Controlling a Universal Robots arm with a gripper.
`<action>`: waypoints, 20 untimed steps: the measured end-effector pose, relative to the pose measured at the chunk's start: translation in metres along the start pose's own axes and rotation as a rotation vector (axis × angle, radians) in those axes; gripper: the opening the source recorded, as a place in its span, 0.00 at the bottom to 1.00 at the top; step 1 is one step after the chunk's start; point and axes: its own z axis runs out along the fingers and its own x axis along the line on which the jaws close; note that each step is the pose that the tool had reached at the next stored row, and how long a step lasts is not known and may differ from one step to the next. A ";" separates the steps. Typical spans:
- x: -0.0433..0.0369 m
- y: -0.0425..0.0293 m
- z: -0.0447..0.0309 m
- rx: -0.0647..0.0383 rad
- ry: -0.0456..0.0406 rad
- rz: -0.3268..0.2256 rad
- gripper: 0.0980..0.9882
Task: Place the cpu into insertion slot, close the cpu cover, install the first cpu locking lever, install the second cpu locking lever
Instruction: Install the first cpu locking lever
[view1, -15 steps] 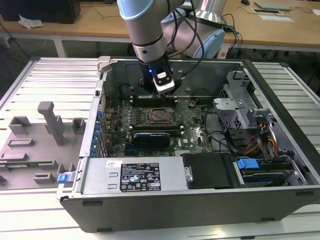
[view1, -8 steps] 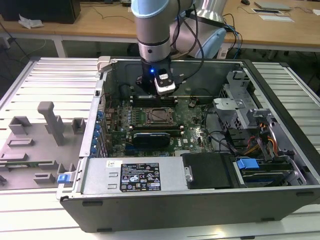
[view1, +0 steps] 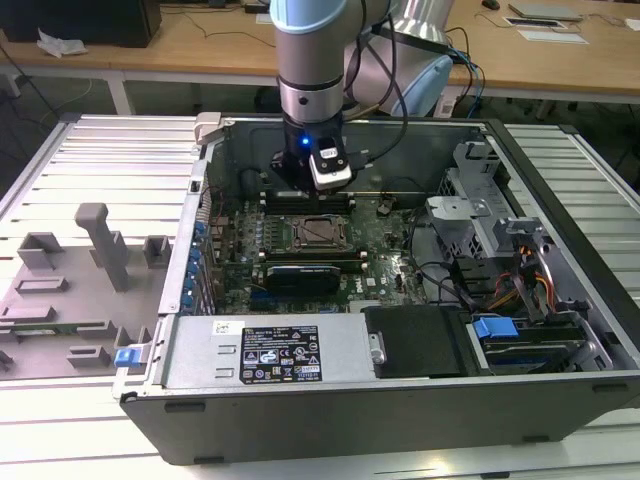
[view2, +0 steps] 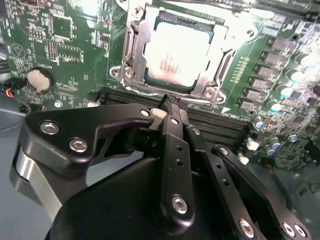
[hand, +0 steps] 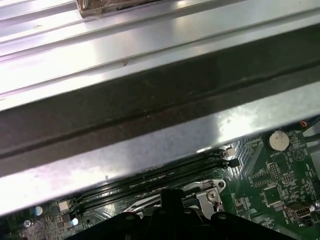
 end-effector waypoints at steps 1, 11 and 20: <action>-0.0001 -0.0004 -0.0001 0.006 -0.0008 -0.002 0.01; -0.0052 -0.0170 -0.0013 0.040 -0.0069 -0.037 0.01; -0.0080 -0.0243 -0.0014 0.073 -0.0044 -0.088 0.01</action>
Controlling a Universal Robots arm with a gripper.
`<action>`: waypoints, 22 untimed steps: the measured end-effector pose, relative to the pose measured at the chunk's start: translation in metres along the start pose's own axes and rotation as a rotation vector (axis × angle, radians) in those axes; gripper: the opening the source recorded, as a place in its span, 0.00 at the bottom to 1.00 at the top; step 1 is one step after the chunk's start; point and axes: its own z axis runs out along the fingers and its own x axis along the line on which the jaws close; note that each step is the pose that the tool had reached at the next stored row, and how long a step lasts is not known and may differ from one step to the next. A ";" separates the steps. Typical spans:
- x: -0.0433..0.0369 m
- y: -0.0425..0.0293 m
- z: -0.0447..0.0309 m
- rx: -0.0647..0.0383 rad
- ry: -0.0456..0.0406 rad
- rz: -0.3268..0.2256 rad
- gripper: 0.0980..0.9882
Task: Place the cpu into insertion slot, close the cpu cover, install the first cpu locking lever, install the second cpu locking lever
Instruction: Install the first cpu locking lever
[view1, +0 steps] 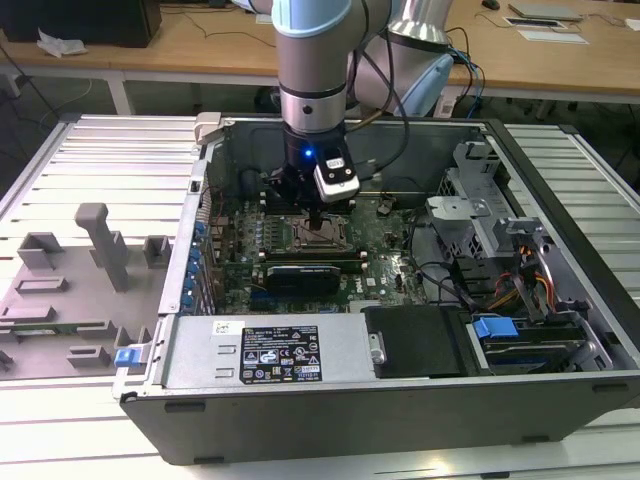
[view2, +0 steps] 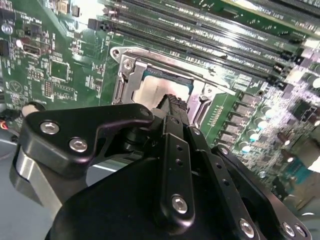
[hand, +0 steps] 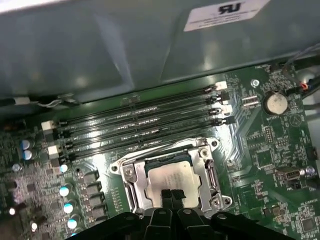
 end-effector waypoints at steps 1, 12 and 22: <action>-0.0003 0.0001 0.0001 0.000 0.0016 -0.011 0.01; -0.0136 0.0030 -0.0053 0.001 0.0262 -0.082 0.01; -0.0141 0.0031 -0.0126 0.002 0.0344 -0.091 0.01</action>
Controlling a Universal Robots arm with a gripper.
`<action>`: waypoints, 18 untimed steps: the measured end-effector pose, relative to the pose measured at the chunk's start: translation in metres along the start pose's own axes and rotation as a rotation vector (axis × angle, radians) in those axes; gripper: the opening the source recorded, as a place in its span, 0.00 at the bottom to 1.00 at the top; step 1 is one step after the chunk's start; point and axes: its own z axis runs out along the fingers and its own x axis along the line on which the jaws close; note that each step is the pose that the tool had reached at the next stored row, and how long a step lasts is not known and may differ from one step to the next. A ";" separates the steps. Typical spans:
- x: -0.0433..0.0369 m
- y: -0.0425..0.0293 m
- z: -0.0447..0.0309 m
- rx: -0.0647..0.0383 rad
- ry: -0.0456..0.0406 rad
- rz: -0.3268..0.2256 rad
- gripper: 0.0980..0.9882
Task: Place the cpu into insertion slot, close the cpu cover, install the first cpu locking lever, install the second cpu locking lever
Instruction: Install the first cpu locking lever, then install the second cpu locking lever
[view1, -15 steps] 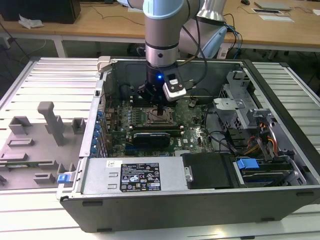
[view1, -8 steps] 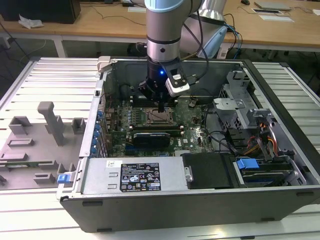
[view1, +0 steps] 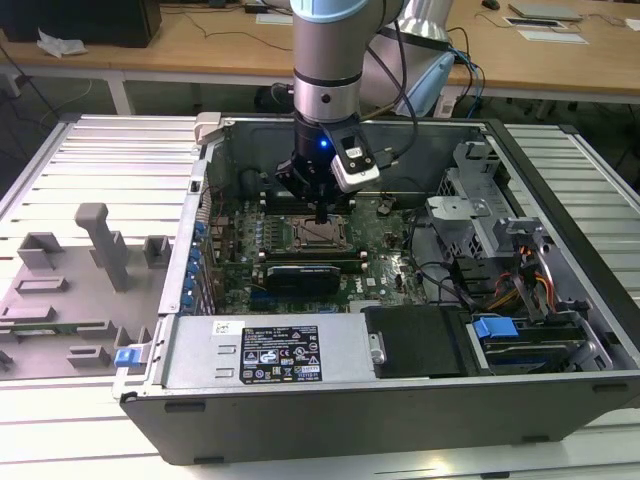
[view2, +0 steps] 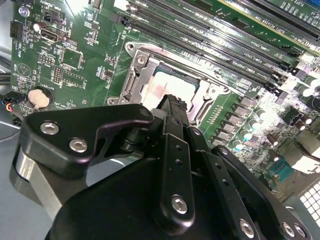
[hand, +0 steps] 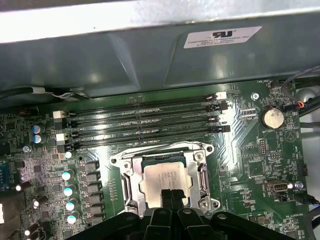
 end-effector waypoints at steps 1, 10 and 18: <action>0.0000 0.0000 0.0000 0.000 0.0001 0.000 0.01; 0.0000 0.0000 0.0000 0.000 0.0008 0.000 0.01; -0.0002 0.0001 -0.0059 0.000 0.0007 0.000 0.01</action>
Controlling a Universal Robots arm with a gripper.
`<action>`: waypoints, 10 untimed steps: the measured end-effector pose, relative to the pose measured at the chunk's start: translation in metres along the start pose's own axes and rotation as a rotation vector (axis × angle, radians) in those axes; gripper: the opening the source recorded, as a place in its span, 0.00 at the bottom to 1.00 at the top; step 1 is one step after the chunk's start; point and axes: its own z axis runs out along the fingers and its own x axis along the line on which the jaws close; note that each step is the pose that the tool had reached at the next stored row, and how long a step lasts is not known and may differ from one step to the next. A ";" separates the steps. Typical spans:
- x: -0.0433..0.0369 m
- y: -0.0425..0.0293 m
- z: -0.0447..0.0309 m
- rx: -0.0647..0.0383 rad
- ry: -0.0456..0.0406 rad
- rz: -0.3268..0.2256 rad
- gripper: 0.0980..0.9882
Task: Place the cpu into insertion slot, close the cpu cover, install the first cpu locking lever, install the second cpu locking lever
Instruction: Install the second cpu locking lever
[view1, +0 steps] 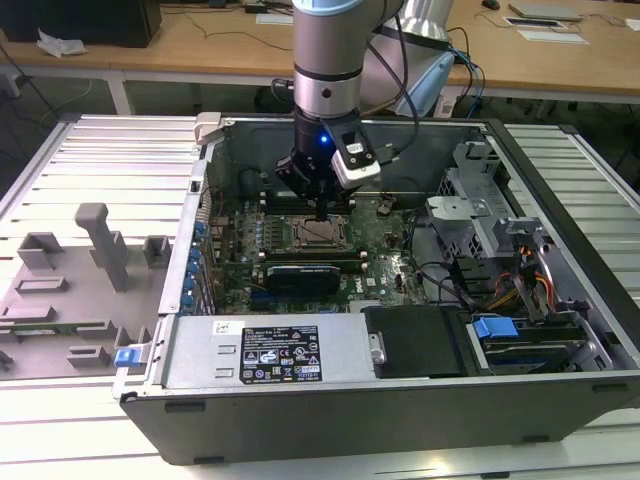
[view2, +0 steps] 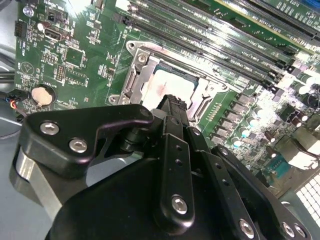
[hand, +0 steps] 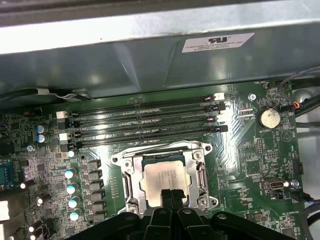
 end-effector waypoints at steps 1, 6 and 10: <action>-0.0001 -0.0003 -0.0002 0.000 0.0002 0.000 0.01; -0.0020 -0.0166 -0.0002 0.000 0.0002 0.000 0.01; -0.0034 -0.0277 -0.0003 0.000 0.0001 0.000 0.01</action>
